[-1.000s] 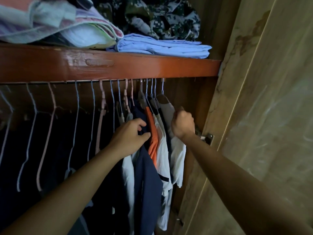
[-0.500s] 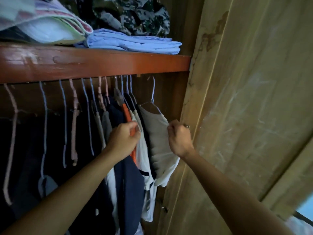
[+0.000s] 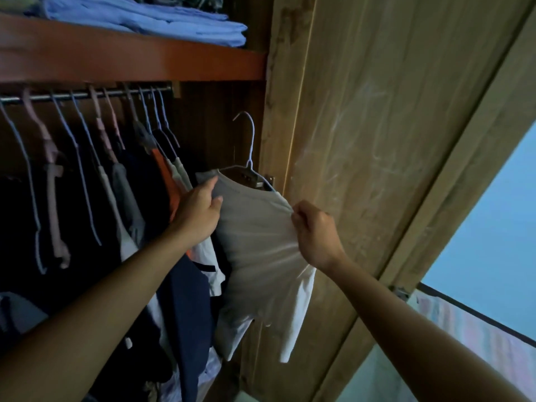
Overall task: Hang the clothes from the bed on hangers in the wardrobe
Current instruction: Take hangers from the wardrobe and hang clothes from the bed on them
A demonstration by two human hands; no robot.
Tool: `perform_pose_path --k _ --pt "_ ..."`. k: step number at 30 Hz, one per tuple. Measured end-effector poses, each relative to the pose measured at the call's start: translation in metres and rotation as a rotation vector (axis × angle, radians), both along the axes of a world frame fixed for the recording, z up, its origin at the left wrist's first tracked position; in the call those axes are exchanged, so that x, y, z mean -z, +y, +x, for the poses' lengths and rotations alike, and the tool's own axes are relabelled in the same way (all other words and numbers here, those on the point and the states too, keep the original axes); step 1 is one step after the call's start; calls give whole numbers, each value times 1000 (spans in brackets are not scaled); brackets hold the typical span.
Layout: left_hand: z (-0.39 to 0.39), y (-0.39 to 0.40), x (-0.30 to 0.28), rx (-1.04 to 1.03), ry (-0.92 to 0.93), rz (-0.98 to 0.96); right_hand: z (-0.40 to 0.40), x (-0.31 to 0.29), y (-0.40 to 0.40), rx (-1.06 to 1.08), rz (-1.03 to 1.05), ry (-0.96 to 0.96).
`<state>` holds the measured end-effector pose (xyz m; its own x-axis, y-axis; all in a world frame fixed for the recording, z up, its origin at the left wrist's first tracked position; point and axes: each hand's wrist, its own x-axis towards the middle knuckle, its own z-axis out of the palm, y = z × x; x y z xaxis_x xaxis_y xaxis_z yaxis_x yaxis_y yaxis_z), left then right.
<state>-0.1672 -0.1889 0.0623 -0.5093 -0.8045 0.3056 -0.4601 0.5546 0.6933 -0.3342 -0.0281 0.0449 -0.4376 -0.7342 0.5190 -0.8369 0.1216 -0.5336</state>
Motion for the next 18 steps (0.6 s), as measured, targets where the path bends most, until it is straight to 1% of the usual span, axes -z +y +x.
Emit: perform_pose_path --k 4,10,14,16,18 --pt "-6 15 3 22 -47 -58 -6 -8 37 -27 -38 -1" --pt "-21 44 6 7 -107 -164 -29 -25 108 -40 -35 -12" --pt "-43 74 3 90 -40 -151 -50 -33 156 -18 -54 -18" --pt "-55 91 3 94 -16 -150 -60 -34 180 6 -57 -42" --pt "-68 106 1 111 13 -183 -69 -35 206 26 -60 -76"
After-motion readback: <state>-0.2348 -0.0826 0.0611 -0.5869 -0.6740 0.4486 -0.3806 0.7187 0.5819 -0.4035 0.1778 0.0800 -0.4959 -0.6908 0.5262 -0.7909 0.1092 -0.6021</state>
